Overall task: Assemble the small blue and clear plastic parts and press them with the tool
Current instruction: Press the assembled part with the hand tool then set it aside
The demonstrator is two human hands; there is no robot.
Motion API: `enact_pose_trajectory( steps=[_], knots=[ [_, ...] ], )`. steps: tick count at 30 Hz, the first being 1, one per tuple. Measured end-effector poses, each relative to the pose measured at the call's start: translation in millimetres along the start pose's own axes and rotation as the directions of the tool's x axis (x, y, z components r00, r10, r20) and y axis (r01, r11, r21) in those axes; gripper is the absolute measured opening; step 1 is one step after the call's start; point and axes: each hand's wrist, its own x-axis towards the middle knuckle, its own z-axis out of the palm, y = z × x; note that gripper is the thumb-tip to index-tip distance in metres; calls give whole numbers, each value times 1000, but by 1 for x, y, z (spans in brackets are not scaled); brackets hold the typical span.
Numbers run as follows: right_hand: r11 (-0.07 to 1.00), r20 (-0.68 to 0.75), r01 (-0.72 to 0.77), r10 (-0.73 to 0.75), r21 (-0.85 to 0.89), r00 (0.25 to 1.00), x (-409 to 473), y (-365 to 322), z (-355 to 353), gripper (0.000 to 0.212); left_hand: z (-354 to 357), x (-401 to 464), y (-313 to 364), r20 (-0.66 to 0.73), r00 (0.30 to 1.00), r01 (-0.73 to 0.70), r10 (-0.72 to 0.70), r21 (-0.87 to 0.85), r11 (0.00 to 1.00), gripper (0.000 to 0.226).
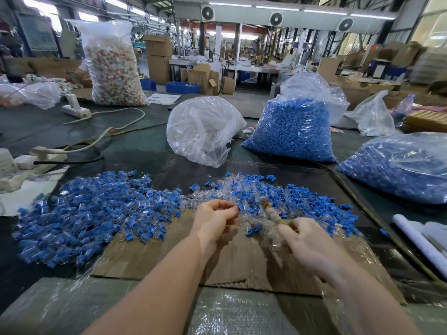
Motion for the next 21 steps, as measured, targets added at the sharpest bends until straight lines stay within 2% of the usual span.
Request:
enact_pose_trajectory(
  steps=[3,6,9,12,21],
  knots=[
    [958,145,7,-51,287,988,-5,-15,3,25,1,3,3,-4,1000,-19,19,-7,1000,6],
    [931,204,-28,-51,364,978,-8,-25,3,24,-1,5,4,-37,999,-29,29,13,1000,7],
    [946,297,-23,-78,325,951,-6,-27,-2,21,-4,6,5,-67,997,-24,25,12,1000,7],
    [957,371,-25,-88,290,924,-6,-29,-7,9,-5,6,7,-88,996,-14,14,7,1000,7],
    [977,389,-6,-78,211,918,-3,-36,-9,11,-2,6,10,-150,989,-19,20,9,1000,4]
  ],
)
